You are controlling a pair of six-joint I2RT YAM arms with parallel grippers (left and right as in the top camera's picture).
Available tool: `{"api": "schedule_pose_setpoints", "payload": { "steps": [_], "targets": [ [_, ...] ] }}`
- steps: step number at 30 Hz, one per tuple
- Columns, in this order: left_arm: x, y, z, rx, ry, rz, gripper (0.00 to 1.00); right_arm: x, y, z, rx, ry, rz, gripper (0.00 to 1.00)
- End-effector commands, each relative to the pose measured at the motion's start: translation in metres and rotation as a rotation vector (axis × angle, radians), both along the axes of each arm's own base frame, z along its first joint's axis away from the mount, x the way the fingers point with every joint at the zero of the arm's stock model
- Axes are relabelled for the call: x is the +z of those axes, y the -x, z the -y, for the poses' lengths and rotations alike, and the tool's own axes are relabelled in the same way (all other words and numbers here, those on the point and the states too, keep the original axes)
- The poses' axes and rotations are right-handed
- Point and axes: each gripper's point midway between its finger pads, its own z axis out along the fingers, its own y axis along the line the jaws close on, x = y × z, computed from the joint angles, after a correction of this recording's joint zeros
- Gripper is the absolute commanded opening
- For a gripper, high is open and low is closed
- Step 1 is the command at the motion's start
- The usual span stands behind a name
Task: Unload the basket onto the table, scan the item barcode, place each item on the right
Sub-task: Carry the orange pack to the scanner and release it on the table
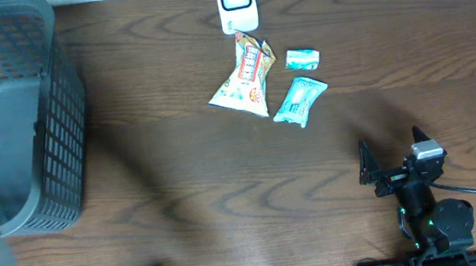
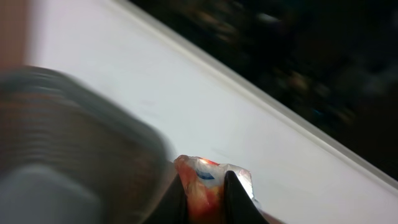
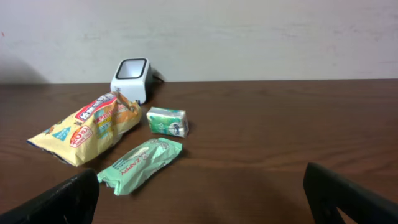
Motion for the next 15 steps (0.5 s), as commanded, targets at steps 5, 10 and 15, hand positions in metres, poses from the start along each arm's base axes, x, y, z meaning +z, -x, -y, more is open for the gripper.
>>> {"api": "schedule_pose_setpoints", "payload": {
  "steps": [5, 10, 15],
  "targets": [
    [-0.036, -0.038, 0.129, -0.419, -0.007, -0.088, 0.07, -0.001, 0.000, 0.001, -0.006, 0.012, 0.001, 0.99],
    [-0.085, -0.068, 0.195, -0.578, 0.012, -0.216, 0.07, -0.001, 0.000, 0.001, -0.006, 0.012, 0.001, 0.99],
    [-0.142, -0.093, 0.262, -0.703, 0.027, -0.340, 0.08, -0.001, 0.000, 0.001, -0.006, 0.012, 0.001, 0.99]
  ]
}}
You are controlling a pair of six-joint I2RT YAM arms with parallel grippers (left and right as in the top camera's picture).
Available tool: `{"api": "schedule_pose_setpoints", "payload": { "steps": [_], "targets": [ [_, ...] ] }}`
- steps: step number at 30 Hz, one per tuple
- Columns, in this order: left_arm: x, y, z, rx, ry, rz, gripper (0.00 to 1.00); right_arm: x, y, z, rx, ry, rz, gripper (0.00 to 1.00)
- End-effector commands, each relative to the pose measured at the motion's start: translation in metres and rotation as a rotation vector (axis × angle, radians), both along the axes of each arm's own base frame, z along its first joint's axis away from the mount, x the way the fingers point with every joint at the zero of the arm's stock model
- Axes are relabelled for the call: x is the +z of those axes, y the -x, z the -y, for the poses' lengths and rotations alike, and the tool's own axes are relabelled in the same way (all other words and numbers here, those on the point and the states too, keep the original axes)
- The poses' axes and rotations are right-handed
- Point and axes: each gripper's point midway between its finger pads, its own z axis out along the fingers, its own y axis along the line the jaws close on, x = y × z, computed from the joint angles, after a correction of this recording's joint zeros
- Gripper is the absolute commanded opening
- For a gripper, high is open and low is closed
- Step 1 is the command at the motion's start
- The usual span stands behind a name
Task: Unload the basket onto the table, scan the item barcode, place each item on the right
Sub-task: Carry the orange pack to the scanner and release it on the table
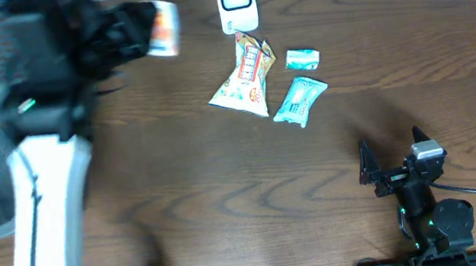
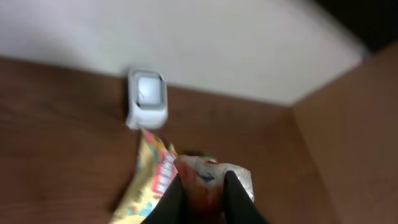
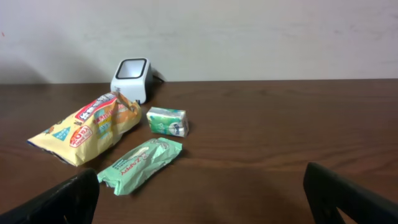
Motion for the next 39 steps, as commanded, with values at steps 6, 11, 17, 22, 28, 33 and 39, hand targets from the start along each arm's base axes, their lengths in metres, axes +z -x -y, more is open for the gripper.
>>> {"api": "schedule_pose_setpoints", "payload": {
  "steps": [6, 11, 17, 22, 28, 33, 39],
  "targets": [
    [-0.091, -0.033, 0.102, -0.179, -0.048, -0.102, 0.07, 0.000, 0.000, 0.001, -0.006, 0.012, 0.001, 0.99],
    [-0.146, -0.050, 0.135, -0.161, -0.130, -0.136, 0.08, 0.000, 0.000, 0.001, -0.006, 0.012, 0.001, 0.99],
    [-0.197, -0.052, 0.175, -0.206, -0.169, -0.165, 0.08, 0.000, 0.000, 0.001, -0.006, 0.012, 0.001, 0.99],
    [-0.233, -0.047, 0.188, -0.206, -0.225, -0.209, 0.46, 0.000, 0.000, 0.001, -0.006, 0.012, 0.001, 0.99],
    [-0.236, -0.044, 0.192, -0.215, -0.229, -0.213, 0.52, 0.000, 0.000, 0.001, -0.006, 0.012, 0.001, 0.99],
    [-0.230, -0.040, 0.189, -0.215, -0.232, -0.222, 0.52, 0.000, 0.000, 0.001, -0.006, 0.012, 0.001, 0.99],
    [-0.210, -0.025, 0.180, -0.223, -0.263, -0.228, 0.47, 0.000, 0.000, 0.001, -0.006, 0.012, 0.001, 0.99]
  ]
}}
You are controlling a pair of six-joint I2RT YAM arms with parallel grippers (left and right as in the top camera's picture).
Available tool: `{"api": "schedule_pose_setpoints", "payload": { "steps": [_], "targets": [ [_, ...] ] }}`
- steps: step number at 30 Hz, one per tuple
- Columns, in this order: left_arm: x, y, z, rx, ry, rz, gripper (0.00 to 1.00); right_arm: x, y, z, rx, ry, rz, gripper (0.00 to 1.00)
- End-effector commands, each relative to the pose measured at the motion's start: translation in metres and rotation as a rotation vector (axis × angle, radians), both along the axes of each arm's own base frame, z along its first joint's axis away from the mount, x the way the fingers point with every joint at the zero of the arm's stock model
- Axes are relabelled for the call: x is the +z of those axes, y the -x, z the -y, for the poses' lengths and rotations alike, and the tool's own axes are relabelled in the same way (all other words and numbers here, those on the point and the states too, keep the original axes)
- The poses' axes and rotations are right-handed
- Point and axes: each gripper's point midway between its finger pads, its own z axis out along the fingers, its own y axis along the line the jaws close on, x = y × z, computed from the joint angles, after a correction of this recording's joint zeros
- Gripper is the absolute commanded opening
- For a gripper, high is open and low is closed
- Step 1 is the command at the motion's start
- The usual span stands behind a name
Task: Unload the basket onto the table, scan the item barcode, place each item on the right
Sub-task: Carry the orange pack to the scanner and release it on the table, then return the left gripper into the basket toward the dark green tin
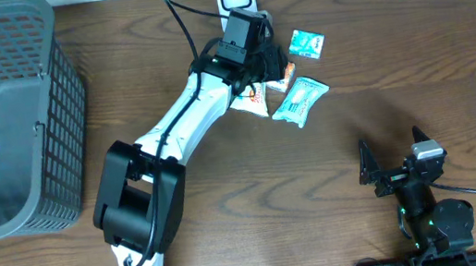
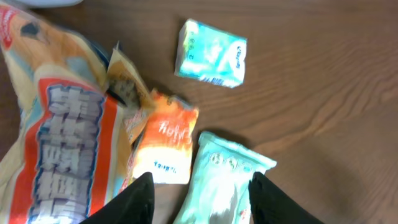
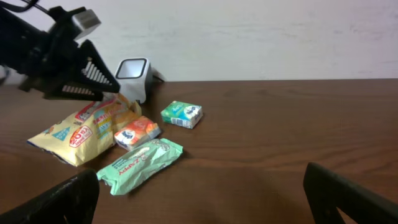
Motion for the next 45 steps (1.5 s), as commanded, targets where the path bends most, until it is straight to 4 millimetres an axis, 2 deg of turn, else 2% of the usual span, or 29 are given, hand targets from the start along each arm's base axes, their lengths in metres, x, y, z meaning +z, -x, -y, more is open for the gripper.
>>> {"api": "schedule_pose_setpoints", "payload": {
  "steps": [1, 6, 9, 15, 18, 24, 27, 30, 34, 37, 39, 42, 43, 45],
  "targets": [
    [0.040, 0.006, -0.010, 0.003, -0.011, 0.059, 0.46, 0.000, 0.000, 0.001, -0.006, 0.012, 0.001, 0.99],
    [0.054, 0.023, -0.037, 0.060, -0.103, 0.036, 0.48, 0.000, 0.000, 0.001, -0.006, 0.012, 0.001, 0.99],
    [0.059, 0.032, -0.056, 0.098, -0.177, 0.028, 0.56, 0.000, 0.000, 0.001, -0.006, 0.012, 0.001, 0.99],
    [0.054, 0.039, -0.109, 0.232, -0.409, 0.025, 0.66, 0.000, 0.000, 0.001, -0.006, 0.012, 0.001, 0.99],
    [0.052, 0.042, -0.128, 0.276, -0.504, 0.027, 0.68, 0.000, 0.000, 0.001, -0.006, 0.012, 0.001, 0.99],
    [0.050, 0.050, -0.136, 0.220, -0.572, 0.018, 0.70, 0.000, 0.000, 0.001, -0.006, 0.012, 0.001, 0.99],
    [0.060, 0.056, -0.139, 0.223, -0.567, 0.024, 0.70, 0.000, 0.000, 0.001, -0.006, 0.012, 0.001, 0.99],
    [0.081, 0.059, -0.141, 0.235, -0.536, 0.064, 0.71, 0.000, 0.000, 0.001, -0.006, 0.012, 0.001, 0.99],
    [0.121, 0.068, -0.148, 0.242, -0.490, 0.145, 0.71, 0.000, 0.000, 0.001, -0.006, 0.012, 0.001, 0.99],
    [0.155, 0.077, -0.161, 0.249, -0.464, 0.219, 0.71, 0.000, 0.000, 0.001, -0.006, 0.012, 0.001, 0.99],
    [0.178, 0.081, -0.177, 0.288, -0.440, 0.263, 0.71, 0.000, 0.000, 0.001, -0.006, 0.012, 0.001, 0.99],
    [0.211, 0.088, -0.217, 0.394, -0.404, 0.317, 0.71, 0.000, 0.000, 0.001, -0.006, 0.012, 0.001, 0.99],
    [0.224, 0.092, -0.239, 0.453, -0.394, 0.338, 0.71, 0.000, 0.000, 0.001, -0.006, 0.012, 0.001, 0.99],
    [0.241, 0.099, -0.271, 0.542, -0.384, 0.366, 0.71, 0.000, 0.000, 0.001, -0.006, 0.012, 0.001, 0.99]
  ]
}}
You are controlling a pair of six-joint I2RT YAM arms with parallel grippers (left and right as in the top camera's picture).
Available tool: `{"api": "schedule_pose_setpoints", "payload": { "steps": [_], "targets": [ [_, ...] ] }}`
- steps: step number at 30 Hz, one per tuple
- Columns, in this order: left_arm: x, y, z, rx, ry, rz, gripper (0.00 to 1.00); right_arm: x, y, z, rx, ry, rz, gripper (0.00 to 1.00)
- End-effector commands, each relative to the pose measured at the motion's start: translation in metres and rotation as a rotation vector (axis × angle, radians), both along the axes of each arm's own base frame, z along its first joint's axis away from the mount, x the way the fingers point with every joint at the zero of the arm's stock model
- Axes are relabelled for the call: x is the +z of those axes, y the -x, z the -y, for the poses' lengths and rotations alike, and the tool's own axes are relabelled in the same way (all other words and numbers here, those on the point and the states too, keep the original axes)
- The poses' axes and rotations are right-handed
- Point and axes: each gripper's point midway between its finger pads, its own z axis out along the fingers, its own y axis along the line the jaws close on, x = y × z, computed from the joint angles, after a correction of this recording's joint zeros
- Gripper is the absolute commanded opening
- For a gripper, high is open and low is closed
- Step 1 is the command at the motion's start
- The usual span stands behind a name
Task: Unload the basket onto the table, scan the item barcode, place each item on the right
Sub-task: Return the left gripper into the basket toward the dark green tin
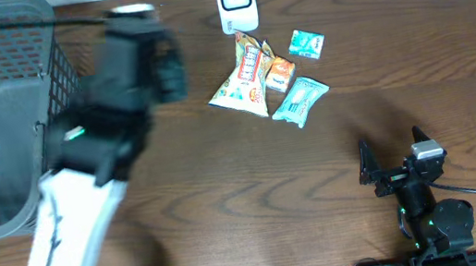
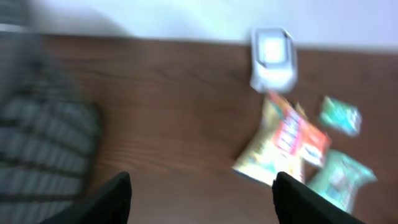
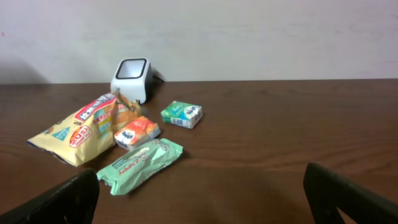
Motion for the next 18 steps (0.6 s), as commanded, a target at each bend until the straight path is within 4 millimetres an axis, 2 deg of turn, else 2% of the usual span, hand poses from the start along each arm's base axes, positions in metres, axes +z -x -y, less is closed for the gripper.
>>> {"api": "schedule_pose_setpoints", "payload": {
  "steps": [1, 3, 4, 7, 9, 14, 18],
  "targets": [
    [0.034, 0.014, -0.062, 0.148, 0.001, 0.095, 0.71, -0.001, 0.000, 0.001, -0.007, 0.012, 0.001, 0.99],
    [0.051, 0.023, -0.095, 0.240, 0.010, 0.150, 0.72, -0.001, 0.000, 0.001, -0.007, 0.012, 0.001, 0.99],
    [0.060, 0.028, -0.113, 0.294, 0.013, 0.182, 0.76, -0.001, 0.000, 0.001, -0.007, 0.012, 0.001, 0.99],
    [0.076, 0.044, -0.156, 0.423, 0.009, 0.240, 0.76, -0.001, 0.000, 0.001, -0.006, 0.012, 0.001, 0.99],
    [0.080, 0.057, -0.184, 0.515, 0.000, 0.258, 0.99, -0.001, 0.000, 0.001, -0.007, 0.012, 0.001, 0.99],
    [0.085, 0.076, -0.234, 0.678, -0.025, 0.280, 0.98, -0.001, 0.000, 0.001, -0.007, 0.012, 0.001, 0.99],
    [0.083, 0.068, -0.267, 0.688, -0.155, 0.247, 0.98, -0.001, 0.000, 0.001, -0.007, 0.012, 0.001, 0.99]
  ]
}}
